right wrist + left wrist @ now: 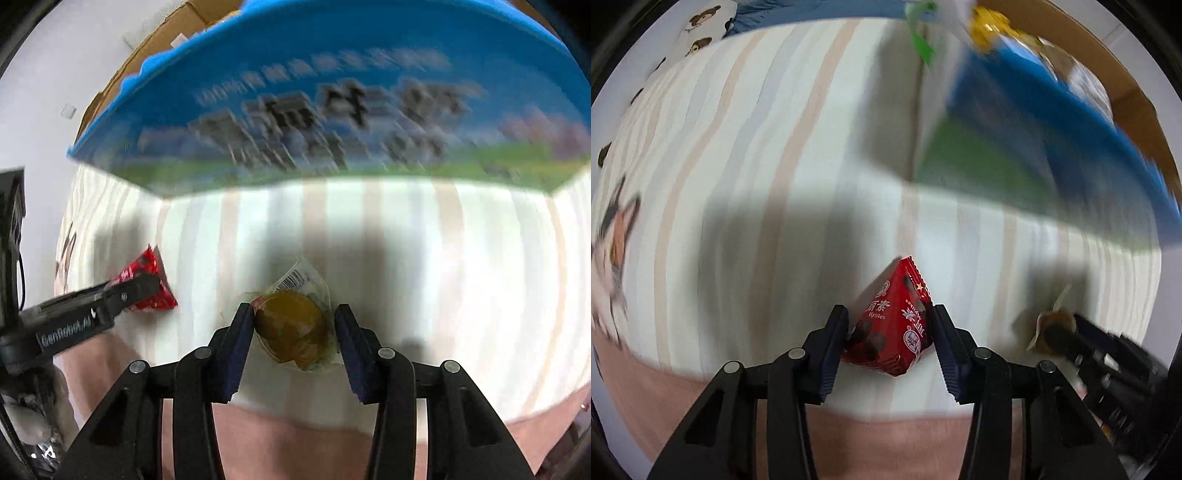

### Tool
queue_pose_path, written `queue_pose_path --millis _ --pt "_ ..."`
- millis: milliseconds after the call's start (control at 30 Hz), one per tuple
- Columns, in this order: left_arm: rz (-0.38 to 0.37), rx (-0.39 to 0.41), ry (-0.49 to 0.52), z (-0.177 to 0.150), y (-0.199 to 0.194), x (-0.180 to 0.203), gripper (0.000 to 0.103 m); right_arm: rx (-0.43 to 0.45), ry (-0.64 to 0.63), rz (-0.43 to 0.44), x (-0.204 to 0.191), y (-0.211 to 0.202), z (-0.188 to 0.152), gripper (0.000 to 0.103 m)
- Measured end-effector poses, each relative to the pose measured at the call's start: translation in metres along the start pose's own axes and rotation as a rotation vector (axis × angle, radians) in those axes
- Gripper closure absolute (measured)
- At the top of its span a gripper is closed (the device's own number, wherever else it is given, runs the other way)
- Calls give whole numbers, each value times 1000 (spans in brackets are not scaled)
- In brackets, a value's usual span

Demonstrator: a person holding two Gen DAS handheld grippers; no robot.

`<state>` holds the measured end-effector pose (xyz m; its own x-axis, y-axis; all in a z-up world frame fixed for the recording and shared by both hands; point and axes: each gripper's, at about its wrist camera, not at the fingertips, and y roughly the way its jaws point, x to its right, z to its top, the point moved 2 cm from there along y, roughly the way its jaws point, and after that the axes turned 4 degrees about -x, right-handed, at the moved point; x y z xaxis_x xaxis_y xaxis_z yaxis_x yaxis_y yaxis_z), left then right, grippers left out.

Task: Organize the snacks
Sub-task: 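Grasp the red triangle packet with the left tool while the right tool grasps the egg packet, then carry both packets into the box and open both tools to release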

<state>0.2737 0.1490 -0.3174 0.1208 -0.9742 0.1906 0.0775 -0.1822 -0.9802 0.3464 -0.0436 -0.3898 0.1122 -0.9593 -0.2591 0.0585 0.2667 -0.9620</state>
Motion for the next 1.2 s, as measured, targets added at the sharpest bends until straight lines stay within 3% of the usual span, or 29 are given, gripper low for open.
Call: queue_pose_path --millis 167,333,467,767,933,1000,1200 --pt "-23 -66 16 -65 13 10 60 -46 24 -2 24 -11 -47 55" --pt "-34 -101 21 -98 31 20 59 -64 32 -20 35 -13 -80 55" --pt "-28 -111 37 -99 39 20 57 -75 58 -8 47 -14 -92 52" --pt "9 -131 76 -62 58 44 56 -103 34 -55 30 13 -94 48" --pt "16 -118 66 -70 53 60 58 -103 1 -81 20 19 -97 53" --pt "17 -114 65 -88 49 57 59 -92 2 -77 16 18 -99 55" --pt "13 -82 77 -95 31 73 62 -71 18 -39 21 2 -111 57"
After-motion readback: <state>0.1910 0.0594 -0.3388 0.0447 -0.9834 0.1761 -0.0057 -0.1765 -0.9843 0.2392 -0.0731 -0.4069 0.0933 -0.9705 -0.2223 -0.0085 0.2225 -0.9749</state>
